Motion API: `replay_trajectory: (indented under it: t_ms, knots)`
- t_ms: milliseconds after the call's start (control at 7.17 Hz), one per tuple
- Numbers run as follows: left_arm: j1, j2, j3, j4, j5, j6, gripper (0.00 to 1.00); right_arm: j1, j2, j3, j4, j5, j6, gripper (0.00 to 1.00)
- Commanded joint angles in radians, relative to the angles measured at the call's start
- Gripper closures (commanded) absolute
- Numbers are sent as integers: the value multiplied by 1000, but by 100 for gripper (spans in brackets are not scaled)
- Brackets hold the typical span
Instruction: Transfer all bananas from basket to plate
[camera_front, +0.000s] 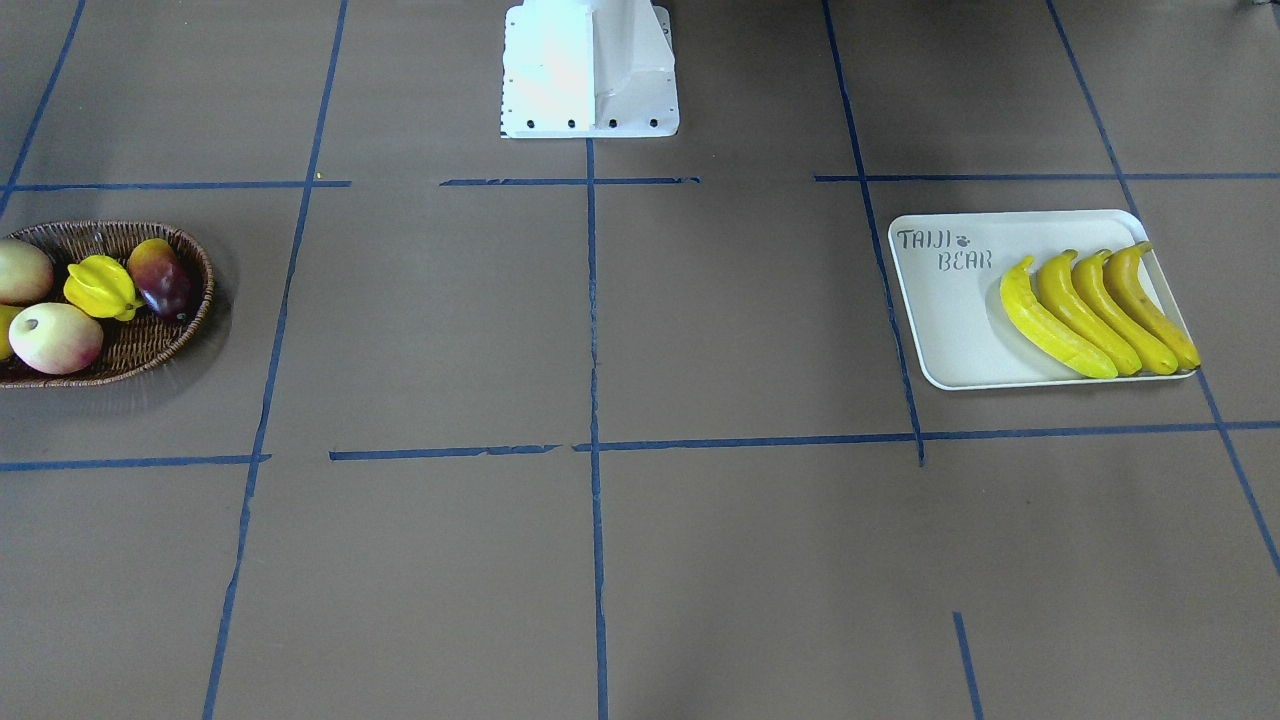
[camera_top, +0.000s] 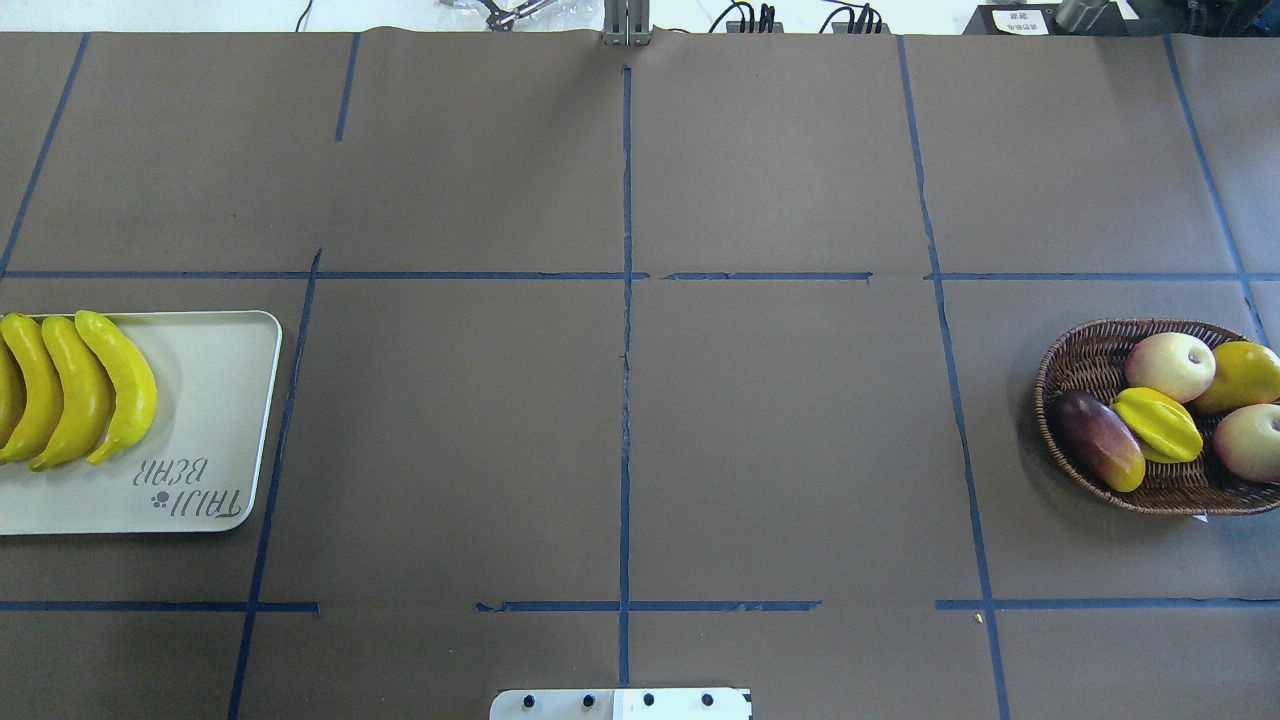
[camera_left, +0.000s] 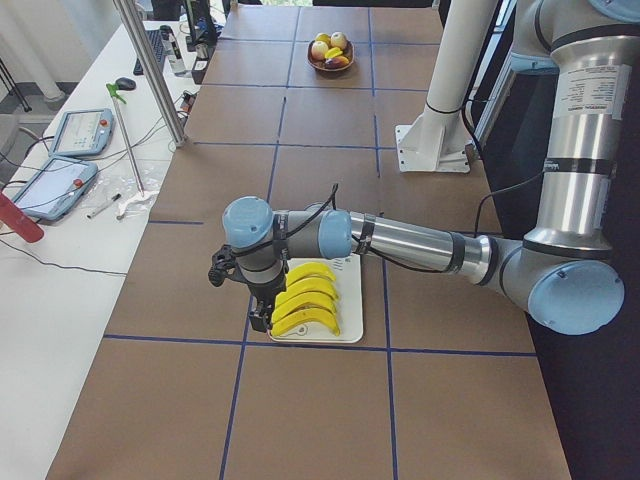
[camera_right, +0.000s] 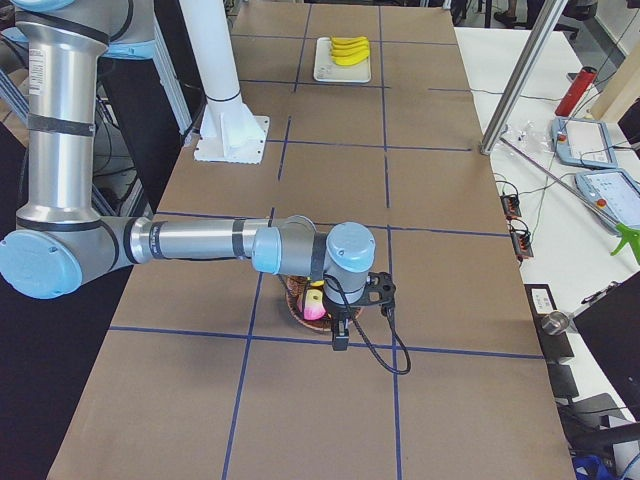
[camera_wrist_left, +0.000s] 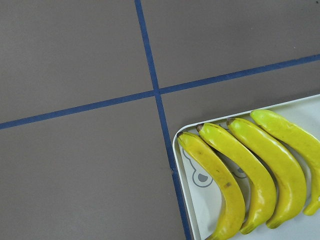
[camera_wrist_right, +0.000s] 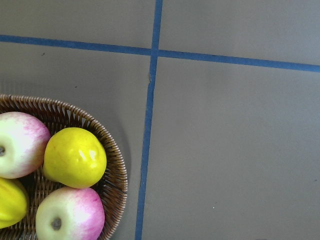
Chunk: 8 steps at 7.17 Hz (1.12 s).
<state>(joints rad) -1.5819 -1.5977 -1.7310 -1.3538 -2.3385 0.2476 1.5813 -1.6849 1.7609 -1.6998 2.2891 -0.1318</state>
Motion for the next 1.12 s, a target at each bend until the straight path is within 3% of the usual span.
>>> replay_trajectory:
  t_ms: [0, 976]
  knots:
    - [-1, 37, -5, -4, 4, 2, 0, -1, 2, 0, 8, 1, 1, 0]
    - [0, 39, -5, -2, 7, 6, 0, -1, 1, -3, 34, 3, 3, 0]
